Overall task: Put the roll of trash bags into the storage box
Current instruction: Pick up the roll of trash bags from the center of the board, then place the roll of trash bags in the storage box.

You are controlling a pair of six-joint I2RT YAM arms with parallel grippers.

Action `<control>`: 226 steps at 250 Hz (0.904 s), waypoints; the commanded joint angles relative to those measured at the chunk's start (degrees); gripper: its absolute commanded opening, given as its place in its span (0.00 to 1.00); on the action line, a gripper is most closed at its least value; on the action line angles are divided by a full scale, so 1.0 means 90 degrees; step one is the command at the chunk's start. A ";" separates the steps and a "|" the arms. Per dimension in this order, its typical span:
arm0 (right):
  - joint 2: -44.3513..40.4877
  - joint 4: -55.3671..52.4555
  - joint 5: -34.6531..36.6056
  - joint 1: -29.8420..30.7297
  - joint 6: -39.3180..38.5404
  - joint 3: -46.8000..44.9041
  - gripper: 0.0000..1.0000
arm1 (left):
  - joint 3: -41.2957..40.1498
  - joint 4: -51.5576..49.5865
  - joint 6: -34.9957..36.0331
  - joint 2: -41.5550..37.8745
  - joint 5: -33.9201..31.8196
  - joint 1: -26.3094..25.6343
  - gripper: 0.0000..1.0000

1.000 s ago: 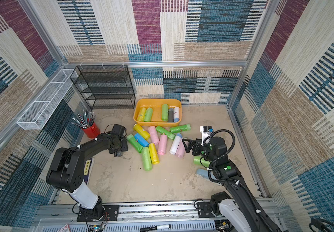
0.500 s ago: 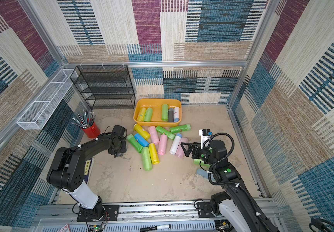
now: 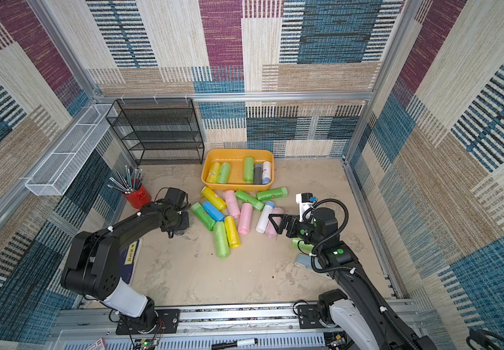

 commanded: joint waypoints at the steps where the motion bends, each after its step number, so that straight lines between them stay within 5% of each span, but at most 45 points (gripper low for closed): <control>1: 0.0126 0.0403 -0.0095 0.0007 0.0182 0.0002 0.99 | -0.0048 -0.0029 0.0017 -0.0293 0.0260 -0.0035 0.17; 119: 0.0838 0.0697 -0.0019 0.0005 0.0491 0.0198 0.99 | 0.0267 -0.0097 -0.0218 -0.1102 0.0665 -0.0521 0.12; 226: 0.1613 0.1189 0.0122 -0.0004 0.0821 0.0449 0.99 | 0.1192 -0.0139 -0.0173 -0.0650 0.0575 -0.1112 0.09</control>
